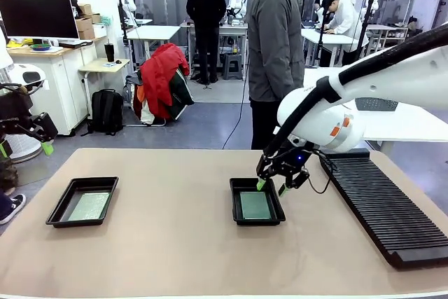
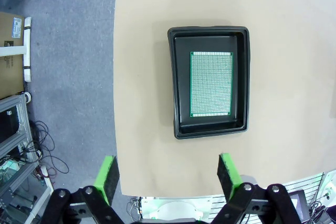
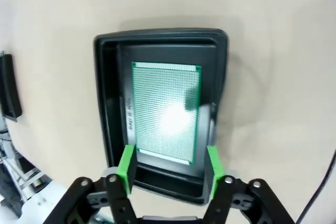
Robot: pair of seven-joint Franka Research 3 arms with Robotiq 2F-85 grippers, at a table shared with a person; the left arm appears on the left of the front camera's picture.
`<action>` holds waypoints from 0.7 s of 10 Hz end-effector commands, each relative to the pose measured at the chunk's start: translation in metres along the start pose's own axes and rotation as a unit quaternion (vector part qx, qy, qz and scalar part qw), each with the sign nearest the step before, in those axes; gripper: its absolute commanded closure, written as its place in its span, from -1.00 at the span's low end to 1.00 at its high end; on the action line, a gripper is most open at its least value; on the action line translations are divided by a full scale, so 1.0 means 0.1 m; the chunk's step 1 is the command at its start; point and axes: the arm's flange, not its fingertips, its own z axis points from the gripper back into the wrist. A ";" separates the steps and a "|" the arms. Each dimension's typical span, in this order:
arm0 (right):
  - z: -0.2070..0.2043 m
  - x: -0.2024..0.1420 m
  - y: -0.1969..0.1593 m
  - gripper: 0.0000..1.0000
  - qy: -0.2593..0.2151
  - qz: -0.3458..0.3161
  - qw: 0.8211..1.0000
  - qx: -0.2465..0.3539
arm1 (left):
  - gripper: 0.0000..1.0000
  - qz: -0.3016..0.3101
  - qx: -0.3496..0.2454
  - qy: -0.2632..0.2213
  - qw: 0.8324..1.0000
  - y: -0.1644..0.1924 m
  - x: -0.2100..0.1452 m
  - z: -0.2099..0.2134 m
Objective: Inspect and transfer BCBs to ESD trays.
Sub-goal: Pick up the Blank PCB from the PCB Rack and place it in the right ESD tray.
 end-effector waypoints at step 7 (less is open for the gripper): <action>0.54 -0.10 0.26 -1.00 0.012 -0.011 0.993 -0.117 | -1.00 -0.006 -0.004 -0.006 1.000 0.02 0.00 -0.03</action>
